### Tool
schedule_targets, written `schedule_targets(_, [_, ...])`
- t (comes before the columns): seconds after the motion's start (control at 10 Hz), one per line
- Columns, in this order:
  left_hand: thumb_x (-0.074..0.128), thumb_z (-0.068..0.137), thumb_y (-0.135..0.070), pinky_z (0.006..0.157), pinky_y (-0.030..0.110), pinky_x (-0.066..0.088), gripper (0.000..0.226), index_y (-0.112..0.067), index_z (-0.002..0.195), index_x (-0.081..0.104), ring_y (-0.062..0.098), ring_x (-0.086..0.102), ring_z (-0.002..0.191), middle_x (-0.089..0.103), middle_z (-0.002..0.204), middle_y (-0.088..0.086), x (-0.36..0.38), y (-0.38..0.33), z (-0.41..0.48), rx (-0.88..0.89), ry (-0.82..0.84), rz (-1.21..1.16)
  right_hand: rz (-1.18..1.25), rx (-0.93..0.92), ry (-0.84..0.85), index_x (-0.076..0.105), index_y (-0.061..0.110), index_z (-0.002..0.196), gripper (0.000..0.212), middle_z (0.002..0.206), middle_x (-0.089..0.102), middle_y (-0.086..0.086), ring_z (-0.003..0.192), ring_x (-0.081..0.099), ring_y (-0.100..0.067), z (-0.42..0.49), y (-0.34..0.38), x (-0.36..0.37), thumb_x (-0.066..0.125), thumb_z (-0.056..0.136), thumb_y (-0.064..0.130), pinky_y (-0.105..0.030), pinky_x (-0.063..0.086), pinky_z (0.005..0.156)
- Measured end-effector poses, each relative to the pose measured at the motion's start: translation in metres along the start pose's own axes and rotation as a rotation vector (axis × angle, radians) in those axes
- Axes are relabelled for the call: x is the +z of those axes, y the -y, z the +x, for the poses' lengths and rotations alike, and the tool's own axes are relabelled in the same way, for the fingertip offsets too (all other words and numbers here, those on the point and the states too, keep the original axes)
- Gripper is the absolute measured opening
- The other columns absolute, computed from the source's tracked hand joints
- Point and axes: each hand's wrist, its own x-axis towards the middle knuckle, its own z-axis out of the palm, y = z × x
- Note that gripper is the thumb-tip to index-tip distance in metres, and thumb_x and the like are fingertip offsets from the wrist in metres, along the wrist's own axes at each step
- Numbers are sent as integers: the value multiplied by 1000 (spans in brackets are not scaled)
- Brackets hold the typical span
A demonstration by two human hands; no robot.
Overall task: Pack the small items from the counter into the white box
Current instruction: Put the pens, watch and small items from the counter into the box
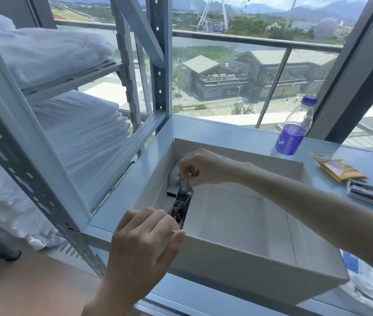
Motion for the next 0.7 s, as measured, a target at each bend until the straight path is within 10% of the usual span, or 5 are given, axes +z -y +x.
schedule_targets(0.5, [33, 97, -37, 73, 23, 29, 42, -21, 70, 61, 12, 54, 74, 58, 72, -13, 0, -1, -1, -13, 8, -8, -85, -26, 385, 63, 16, 114, 26, 113, 63, -6, 102, 59, -23, -17, 7, 24, 55, 89, 18, -27, 44, 82])
schedule_targets(0.7, [32, 97, -38, 72, 26, 33, 43, -22, 71, 61, 13, 54, 74, 57, 72, -13, 0, -1, -2, -23, 19, -5, -142, -144, 357, 65, 14, 110, 24, 97, 64, -2, 96, 60, -25, -21, 12, 21, 53, 90, 19, -42, 51, 86])
